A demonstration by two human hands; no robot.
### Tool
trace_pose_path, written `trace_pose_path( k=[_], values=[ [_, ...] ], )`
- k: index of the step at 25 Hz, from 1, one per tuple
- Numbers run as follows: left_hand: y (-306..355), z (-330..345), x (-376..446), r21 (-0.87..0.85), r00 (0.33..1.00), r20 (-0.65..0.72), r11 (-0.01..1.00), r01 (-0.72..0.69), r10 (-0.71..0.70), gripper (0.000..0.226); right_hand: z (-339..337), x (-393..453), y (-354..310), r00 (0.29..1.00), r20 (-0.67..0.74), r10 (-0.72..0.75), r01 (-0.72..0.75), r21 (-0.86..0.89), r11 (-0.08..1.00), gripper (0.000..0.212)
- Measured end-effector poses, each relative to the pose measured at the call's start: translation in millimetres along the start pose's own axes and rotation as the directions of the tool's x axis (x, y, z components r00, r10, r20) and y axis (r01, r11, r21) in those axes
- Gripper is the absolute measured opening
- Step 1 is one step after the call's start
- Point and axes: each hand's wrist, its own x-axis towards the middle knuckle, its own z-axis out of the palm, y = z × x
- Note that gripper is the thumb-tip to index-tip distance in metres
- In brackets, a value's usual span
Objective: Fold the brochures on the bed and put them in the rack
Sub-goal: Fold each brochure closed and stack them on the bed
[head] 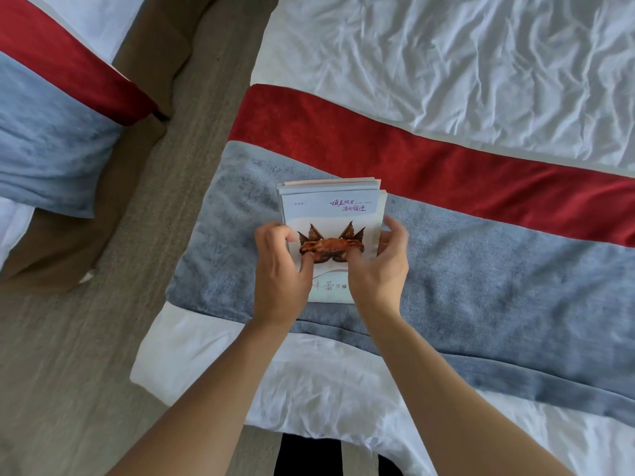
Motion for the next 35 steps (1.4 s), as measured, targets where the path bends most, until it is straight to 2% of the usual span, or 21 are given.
trace_pose_path(
  k=[3, 5, 7, 9, 11, 16, 22, 25, 26, 28, 30, 33, 35],
  values=[
    [10.0, -5.2, 3.5, -0.122, 0.989, -0.073, 0.985, 0.118, -0.128, 0.052, 1.1, 1.2, -12.8, 0.995, 0.048, -0.088, 0.091, -0.056, 0.994, 0.025],
    [17.3, -8.6, 8.6, -0.252, 0.968, -0.105, 0.948, 0.195, -0.227, 0.068, 1.9, -5.6, -18.5, 0.991, 0.051, -0.121, 0.122, -0.006, 0.993, 0.028],
    [22.6, -9.3, 11.0, -0.329, 0.949, -0.082, 0.907, 0.263, -0.305, 0.081, 1.5, -12.1, -17.2, 0.993, 0.059, -0.102, 0.099, 0.042, 0.994, 0.036],
    [26.3, -5.6, 7.1, -0.323, 0.936, -0.009, 0.887, 0.330, -0.352, 0.064, -0.6, -16.1, -12.6, 0.995, 0.076, -0.069, 0.066, 0.045, 0.997, 0.042],
    [33.6, -1.4, 2.5, -0.283, 0.936, -0.007, 0.898, 0.337, -0.353, 0.045, -2.0, -15.4, -13.7, 0.995, 0.081, -0.052, 0.049, 0.040, 0.998, 0.045],
    [38.4, 0.9, 11.1, -0.352, 0.941, -0.069, 0.891, 0.288, -0.331, 0.037, -0.3, -9.7, -24.4, 0.994, 0.082, -0.078, 0.071, 0.082, 0.994, 0.040],
    [26.7, 2.5, -1.3, -0.217, 0.936, -0.001, 0.914, 0.344, -0.353, 0.032, -4.9, -15.3, -8.2, 0.992, 0.123, -0.023, 0.018, 0.043, 0.999, 0.045],
    [25.0, 4.1, 9.6, -0.169, 0.934, 0.030, 0.920, 0.355, -0.355, 0.040, -3.6, -5.1, -9.8, 0.992, 0.129, -0.001, -0.004, 0.036, 0.999, 0.041],
    [25.7, 4.0, 14.9, -0.155, 0.930, 0.036, 0.917, 0.367, -0.366, 0.049, -3.5, -0.8, -11.9, 0.992, 0.129, -0.001, -0.003, 0.025, 1.000, 0.046],
    [26.7, 2.2, 22.7, -0.125, 0.928, 0.042, 0.920, 0.372, -0.370, 0.068, -4.2, 8.1, -14.5, 0.989, 0.148, 0.024, -0.022, -0.019, 1.000, 0.073],
    [24.2, 0.4, 27.5, -0.074, 0.931, 0.074, 0.929, 0.362, -0.357, 0.074, -6.7, 15.1, -14.4, 0.984, 0.165, 0.064, -0.053, -0.067, 0.996, 0.088],
    [15.5, 0.4, 28.6, 0.068, 0.918, 0.227, 0.946, 0.317, -0.324, 0.049, -12.9, 19.0, -8.0, 0.970, 0.233, 0.061, -0.024, -0.160, 0.987, 0.071],
    [13.1, 1.9, 24.5, 0.129, 0.898, 0.324, 0.954, 0.270, -0.298, 0.042, -18.8, 17.3, -2.0, 0.959, 0.283, 0.031, 0.036, -0.228, 0.973, 0.058]
  ],
)
